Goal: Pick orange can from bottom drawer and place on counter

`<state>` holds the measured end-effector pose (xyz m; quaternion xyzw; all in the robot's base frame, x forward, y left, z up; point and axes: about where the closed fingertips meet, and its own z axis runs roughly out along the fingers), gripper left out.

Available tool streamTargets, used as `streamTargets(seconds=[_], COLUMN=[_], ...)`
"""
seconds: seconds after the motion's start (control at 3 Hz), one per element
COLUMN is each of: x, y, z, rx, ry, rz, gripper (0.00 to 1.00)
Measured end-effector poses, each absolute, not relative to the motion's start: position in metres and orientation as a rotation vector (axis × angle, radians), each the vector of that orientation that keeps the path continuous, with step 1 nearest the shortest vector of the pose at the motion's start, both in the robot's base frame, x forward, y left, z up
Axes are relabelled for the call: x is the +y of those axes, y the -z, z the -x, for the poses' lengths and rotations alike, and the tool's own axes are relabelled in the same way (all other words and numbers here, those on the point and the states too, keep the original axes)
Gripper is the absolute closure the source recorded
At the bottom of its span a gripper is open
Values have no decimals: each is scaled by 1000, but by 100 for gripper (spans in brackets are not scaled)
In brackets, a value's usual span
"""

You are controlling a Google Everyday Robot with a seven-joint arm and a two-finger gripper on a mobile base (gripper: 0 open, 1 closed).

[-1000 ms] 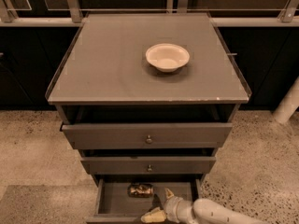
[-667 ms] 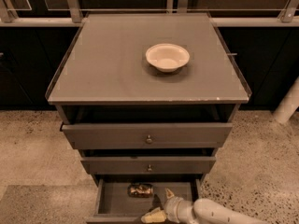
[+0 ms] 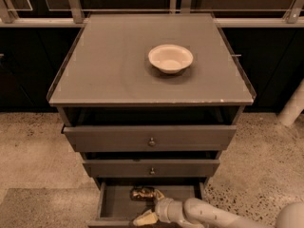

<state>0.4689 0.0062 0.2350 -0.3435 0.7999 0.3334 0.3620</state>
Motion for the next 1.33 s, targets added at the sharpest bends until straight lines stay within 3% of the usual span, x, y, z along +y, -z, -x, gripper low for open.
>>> streamTargets(seconds=[0.67,1.33], x=[38,21], y=[-219,-178], z=[-483,-504], rx=[2003,2084], ry=[-869,-766], rz=[955,960], gripper=[0,0])
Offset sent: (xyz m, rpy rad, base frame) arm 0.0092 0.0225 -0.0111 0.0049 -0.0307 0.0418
